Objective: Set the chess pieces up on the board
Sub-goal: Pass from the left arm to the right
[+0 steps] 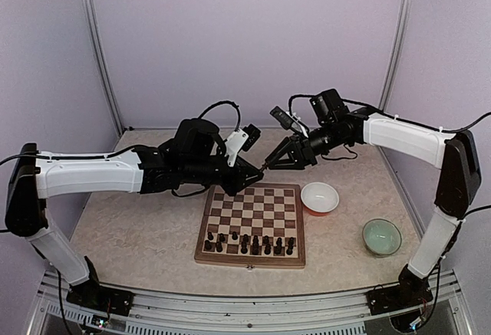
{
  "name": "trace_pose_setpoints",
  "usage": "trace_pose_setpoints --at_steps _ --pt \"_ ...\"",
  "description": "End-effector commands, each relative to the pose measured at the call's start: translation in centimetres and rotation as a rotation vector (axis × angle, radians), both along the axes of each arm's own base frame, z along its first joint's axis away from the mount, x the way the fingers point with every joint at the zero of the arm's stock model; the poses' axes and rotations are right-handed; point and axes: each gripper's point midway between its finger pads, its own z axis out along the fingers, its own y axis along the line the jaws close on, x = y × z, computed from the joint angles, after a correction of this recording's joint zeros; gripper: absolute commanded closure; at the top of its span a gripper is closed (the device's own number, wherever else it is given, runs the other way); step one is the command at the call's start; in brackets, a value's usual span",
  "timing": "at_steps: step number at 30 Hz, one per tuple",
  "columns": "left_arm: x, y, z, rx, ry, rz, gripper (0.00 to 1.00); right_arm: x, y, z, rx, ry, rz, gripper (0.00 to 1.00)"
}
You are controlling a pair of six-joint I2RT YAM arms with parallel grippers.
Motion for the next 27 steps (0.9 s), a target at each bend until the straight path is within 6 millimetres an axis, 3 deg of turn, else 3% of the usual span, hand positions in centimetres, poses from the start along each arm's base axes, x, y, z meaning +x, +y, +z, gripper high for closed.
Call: trace_pose_setpoints --at_steps 1,7,13,17,19,23,27 --pt "0.2 -1.0 1.5 -0.042 -0.02 -0.014 0.89 -0.6 0.8 0.1 0.011 0.02 0.038 0.61" --pt "0.4 -1.2 1.1 -0.031 -0.015 -0.016 0.89 -0.7 1.2 0.0 0.012 0.018 0.046 0.71" --pt "0.7 -1.0 1.1 -0.029 -0.018 0.001 0.88 -0.6 1.2 0.0 0.013 0.008 0.045 0.97" --pt "1.2 -0.5 1.4 0.001 -0.027 0.041 0.72 0.1 1.1 0.4 -0.01 -0.064 0.016 1.0" --pt "1.0 0.3 1.5 0.049 -0.037 0.037 0.64 0.7 0.9 0.9 -0.036 -0.135 -0.006 1.0" --pt "0.9 2.9 4.0 0.132 -0.112 0.05 0.5 1.2 0.4 2.3 -0.076 -0.287 -0.041 1.0" --pt "3.6 6.8 6.4 0.176 -0.157 0.167 0.44 -0.2 1.0 2.5 -0.112 -0.397 -0.011 1.0"
